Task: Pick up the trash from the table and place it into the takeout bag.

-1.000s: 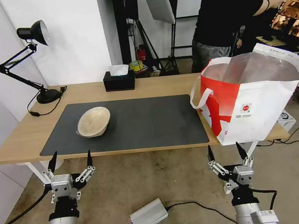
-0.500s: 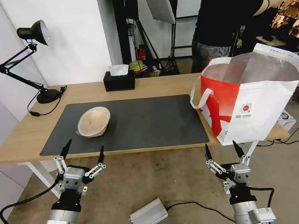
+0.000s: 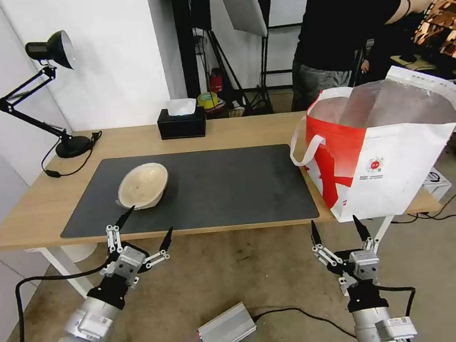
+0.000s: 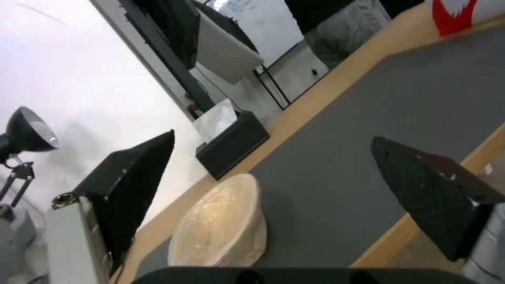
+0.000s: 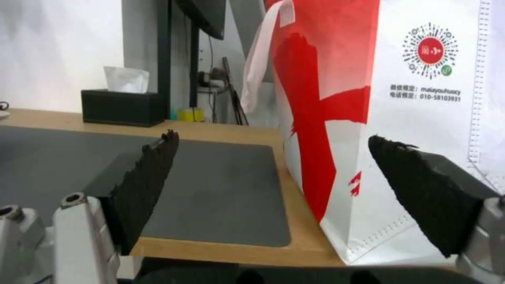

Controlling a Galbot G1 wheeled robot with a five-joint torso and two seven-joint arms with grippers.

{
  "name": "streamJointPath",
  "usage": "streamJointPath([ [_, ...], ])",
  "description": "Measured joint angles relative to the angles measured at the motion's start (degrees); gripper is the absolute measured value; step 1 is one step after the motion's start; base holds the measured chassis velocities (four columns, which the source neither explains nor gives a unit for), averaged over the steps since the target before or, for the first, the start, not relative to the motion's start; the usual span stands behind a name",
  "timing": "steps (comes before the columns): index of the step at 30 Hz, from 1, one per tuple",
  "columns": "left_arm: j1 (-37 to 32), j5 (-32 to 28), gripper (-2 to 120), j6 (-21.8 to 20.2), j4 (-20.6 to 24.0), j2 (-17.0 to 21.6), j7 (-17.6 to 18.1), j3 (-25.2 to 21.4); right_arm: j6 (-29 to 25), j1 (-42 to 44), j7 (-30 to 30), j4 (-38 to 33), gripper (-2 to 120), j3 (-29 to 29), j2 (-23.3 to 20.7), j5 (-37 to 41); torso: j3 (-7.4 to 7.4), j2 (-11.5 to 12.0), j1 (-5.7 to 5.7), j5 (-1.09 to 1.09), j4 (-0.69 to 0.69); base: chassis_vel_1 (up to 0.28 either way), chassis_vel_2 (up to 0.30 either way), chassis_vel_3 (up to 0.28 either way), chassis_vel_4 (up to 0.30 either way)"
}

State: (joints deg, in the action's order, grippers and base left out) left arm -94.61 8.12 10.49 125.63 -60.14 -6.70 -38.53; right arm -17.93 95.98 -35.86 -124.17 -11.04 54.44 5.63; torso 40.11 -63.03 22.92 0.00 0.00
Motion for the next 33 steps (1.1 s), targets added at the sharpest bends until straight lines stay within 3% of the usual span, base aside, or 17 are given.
streamJointPath([
  [12, 3.1, -1.2, 100, -0.5, -6.1, 5.4, 0.0, -1.1, 1.2, -1.1, 0.0, 0.5, 92, 0.4, 0.1, 0.1, 0.00, 0.0, 0.00, -0.01, 0.00, 0.000, 0.000, 0.000, 0.000],
  [33, 10.1, -6.2, 100, -2.2, -14.0, 11.5, 0.0, 0.2, 1.3, -1.9, 0.0, 1.3, 92, 0.6, 0.2, 0.2, 0.00, 0.0, 0.00, 0.00, 0.00, 0.000, 0.000, 0.000, 0.000],
])
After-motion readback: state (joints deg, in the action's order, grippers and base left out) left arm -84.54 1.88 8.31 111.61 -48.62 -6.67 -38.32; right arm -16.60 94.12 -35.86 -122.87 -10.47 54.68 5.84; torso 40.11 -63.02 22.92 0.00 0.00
